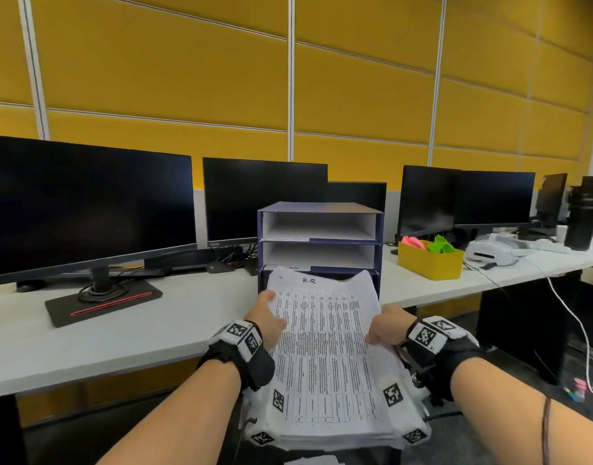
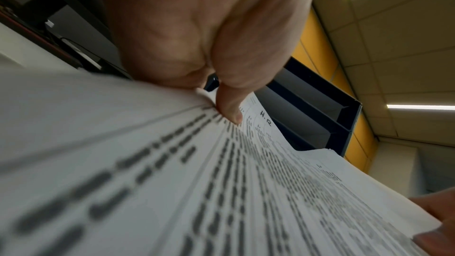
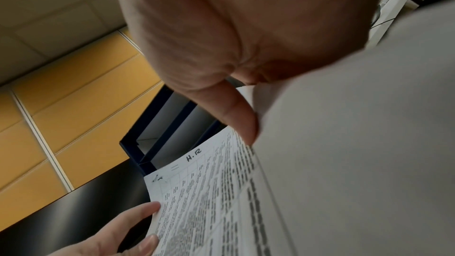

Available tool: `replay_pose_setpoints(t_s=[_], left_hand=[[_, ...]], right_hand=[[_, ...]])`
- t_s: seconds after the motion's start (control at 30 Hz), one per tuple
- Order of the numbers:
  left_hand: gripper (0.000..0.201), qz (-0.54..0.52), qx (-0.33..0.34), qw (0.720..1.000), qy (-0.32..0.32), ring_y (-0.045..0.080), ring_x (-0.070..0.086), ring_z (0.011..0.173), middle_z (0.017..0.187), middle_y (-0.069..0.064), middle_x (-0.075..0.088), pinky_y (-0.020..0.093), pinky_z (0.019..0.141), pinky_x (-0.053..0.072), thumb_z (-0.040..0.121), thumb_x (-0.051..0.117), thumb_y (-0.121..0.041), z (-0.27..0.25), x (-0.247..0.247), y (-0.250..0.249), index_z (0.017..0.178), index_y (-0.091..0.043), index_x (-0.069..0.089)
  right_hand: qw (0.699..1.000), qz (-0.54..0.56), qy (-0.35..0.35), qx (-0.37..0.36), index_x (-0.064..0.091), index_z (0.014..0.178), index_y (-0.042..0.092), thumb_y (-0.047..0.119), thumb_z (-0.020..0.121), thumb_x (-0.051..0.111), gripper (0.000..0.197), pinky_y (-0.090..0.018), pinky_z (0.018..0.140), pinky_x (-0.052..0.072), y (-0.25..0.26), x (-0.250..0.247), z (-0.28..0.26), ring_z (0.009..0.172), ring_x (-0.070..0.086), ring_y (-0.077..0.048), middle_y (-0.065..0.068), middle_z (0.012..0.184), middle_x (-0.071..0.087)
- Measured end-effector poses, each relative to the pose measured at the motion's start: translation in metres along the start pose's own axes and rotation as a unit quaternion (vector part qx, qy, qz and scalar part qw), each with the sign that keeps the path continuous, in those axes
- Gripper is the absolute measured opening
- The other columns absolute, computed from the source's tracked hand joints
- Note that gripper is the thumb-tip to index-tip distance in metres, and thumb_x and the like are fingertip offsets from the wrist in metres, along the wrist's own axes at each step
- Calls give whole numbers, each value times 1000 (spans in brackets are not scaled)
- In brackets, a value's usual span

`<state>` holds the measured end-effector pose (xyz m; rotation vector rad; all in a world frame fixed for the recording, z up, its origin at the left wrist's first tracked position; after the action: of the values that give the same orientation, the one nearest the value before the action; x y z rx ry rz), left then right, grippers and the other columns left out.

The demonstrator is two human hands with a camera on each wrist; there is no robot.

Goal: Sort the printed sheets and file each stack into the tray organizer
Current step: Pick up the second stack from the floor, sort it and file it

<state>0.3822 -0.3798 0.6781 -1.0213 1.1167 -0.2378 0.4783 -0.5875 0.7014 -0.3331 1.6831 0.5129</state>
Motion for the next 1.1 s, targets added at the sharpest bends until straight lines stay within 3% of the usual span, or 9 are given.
replay_pose_setpoints(t_s=[0.13, 0.23, 0.37, 0.5, 0.67, 0.77, 0.83, 0.97, 1.1], left_hand=[[73, 97, 5, 992, 80, 26, 48, 128, 147, 11, 41, 27, 101, 39, 95, 57, -17, 11, 5, -3, 153, -13, 13], [76, 137, -6, 985, 107, 25, 48, 128, 146, 10, 44, 28, 101, 40, 95, 57, -23, 25, 6, -8, 154, -15, 9], [78, 190, -16, 978, 89, 27, 33, 141, 159, 12, 19, 29, 108, 33, 97, 54, -30, 45, -2, -21, 155, -14, 3], [77, 210, -18, 975, 76, 27, 40, 137, 156, 14, 28, 26, 103, 37, 97, 54, -30, 65, -4, -26, 155, -14, 6], [75, 204, -37, 976, 69, 28, 32, 141, 158, 15, 21, 25, 107, 31, 98, 52, -30, 85, -1, -25, 155, -16, 4], [74, 218, -39, 974, 46, 28, 29, 143, 158, 14, 21, 25, 110, 28, 98, 52, -30, 92, -3, -26, 154, -11, 8], [70, 218, -36, 975, 33, 28, 31, 142, 157, 15, 24, 26, 111, 27, 99, 50, -30, 91, -3, -31, 153, -6, 11], [57, 203, -25, 978, 31, 29, 37, 137, 152, 17, 32, 28, 108, 29, 101, 46, -25, 85, -4, -36, 147, 1, 24], [63, 109, -55, 991, 58, 31, 53, 124, 138, 12, 53, 37, 106, 43, 86, 69, -28, 95, -7, -3, 140, -8, 43]], right_hand=[[999, 47, -10, 12, 54, 128, 0, 24, 101, 37, 40, -30, 103, 34, -11, 13, 14, 126, 44, -35, -18, 135, 51], [995, 96, 8, 16, 54, 129, 1, 22, 102, 35, 39, -30, 101, 33, -16, 6, 24, 125, 45, -35, -19, 134, 51], [987, 154, 0, 43, 56, 125, 3, 22, 97, 45, 36, -28, 91, 40, -15, -14, 39, 115, 49, -31, -17, 126, 53], [988, 153, -11, 37, 59, 118, -1, 31, 89, 59, 43, -25, 80, 45, -19, -18, 60, 102, 57, -23, -9, 107, 52], [956, 286, -20, 65, 53, 75, 8, 18, 82, 63, 16, -20, 52, 40, -33, -5, 79, 62, 49, -16, -4, 74, 48], [907, 413, 4, 83, 59, 85, 5, 17, 76, 66, 16, -37, 72, 57, -43, 11, 77, 73, 62, -32, -16, 85, 61], [884, 456, 38, 91, 62, 93, 4, 21, 75, 67, 25, -51, 80, 55, -47, 19, 74, 83, 67, -40, -20, 88, 62], [879, 467, 8, 93, 55, 72, 8, 16, 84, 64, 18, -26, 49, 45, -50, 19, 69, 49, 50, -21, -10, 62, 54], [858, 505, -11, 89, 62, 81, 9, 16, 74, 70, 12, -39, 76, 57, -44, 19, 81, 76, 65, -28, -14, 86, 67]])
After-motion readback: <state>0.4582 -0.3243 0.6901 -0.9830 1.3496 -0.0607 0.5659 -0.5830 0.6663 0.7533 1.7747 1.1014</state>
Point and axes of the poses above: each hand's wrist, its own z-axis towards the middle knuckle, its own x-axis out of the palm, y = z × x, the point moved 2 cm from there along z, towards the middle knuckle
